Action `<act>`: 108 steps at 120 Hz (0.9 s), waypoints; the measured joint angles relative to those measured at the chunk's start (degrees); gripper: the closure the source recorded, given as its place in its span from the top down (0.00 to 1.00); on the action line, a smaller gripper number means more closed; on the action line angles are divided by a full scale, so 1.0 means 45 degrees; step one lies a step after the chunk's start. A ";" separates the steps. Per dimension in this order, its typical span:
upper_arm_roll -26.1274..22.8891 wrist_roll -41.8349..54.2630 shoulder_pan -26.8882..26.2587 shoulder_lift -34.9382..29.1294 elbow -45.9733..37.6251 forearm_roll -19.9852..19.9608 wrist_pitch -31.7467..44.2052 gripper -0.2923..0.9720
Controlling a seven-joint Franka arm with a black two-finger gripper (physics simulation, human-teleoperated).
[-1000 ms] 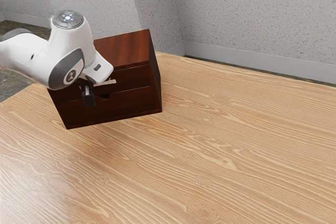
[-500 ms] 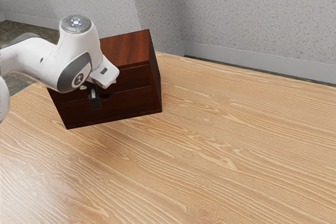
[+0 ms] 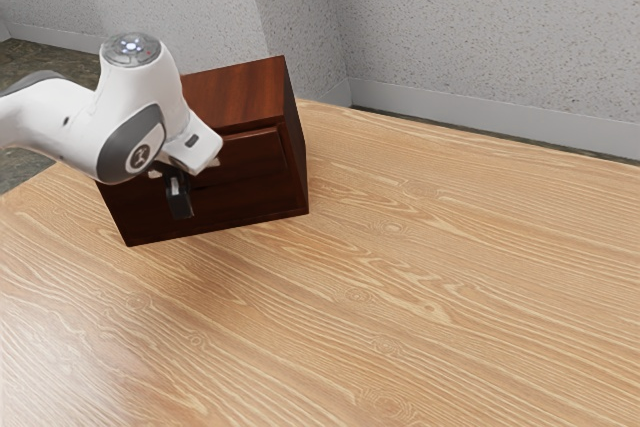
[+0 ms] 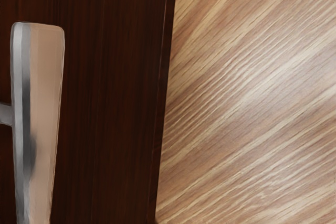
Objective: Pull the drawer handle with one arm to open the drawer
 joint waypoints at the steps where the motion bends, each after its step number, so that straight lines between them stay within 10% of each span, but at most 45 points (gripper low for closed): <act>1: 0.0001 0.0002 -0.0026 -0.0025 -0.0015 0.0003 -0.0001 0.77; 108: 0.0161 0.0072 -0.0987 -0.1512 -0.1584 -0.0052 -0.0091 0.74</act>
